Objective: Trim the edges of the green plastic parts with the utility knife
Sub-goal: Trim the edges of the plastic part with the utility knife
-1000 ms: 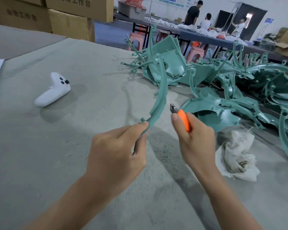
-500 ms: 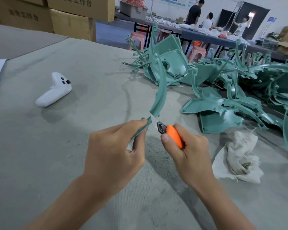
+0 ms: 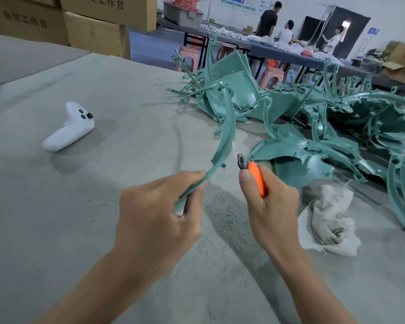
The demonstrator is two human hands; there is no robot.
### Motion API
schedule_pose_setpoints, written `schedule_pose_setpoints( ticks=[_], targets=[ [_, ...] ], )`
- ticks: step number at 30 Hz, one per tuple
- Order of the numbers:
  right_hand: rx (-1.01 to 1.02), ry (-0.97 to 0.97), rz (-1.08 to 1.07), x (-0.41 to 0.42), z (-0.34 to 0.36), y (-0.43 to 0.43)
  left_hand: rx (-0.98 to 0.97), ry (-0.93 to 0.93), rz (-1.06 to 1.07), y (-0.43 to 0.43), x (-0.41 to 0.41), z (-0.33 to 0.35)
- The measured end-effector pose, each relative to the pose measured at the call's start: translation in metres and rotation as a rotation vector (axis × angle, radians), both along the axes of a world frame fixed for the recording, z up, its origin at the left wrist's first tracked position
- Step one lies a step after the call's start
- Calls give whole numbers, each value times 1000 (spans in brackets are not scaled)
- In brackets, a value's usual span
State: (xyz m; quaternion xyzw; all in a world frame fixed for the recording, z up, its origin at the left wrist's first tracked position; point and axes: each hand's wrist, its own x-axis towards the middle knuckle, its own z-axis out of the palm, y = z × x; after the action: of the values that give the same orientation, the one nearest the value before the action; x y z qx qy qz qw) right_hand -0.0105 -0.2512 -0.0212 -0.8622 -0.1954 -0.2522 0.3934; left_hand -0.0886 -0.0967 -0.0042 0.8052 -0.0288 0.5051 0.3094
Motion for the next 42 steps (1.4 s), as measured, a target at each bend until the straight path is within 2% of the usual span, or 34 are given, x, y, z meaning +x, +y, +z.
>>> schedule_pose_setpoints(
  ticks=[5,15,22,30,42],
  targets=[
    [-52,-25,136,-16,-4,5,-11,-1,41,2,-1,0],
    [-90,-29,84,-19,-2,8,-2,2,34,4,0,0],
    [-81,17,-68,-3,3,-2,67,-34,13,-1,-2,-2],
    [-41,14,131,-14,-5,1,29,-2,31,1,-3,0],
    [8,38,10,7,-3,-9,68,-16,-51,1,-4,-2]
  ],
)
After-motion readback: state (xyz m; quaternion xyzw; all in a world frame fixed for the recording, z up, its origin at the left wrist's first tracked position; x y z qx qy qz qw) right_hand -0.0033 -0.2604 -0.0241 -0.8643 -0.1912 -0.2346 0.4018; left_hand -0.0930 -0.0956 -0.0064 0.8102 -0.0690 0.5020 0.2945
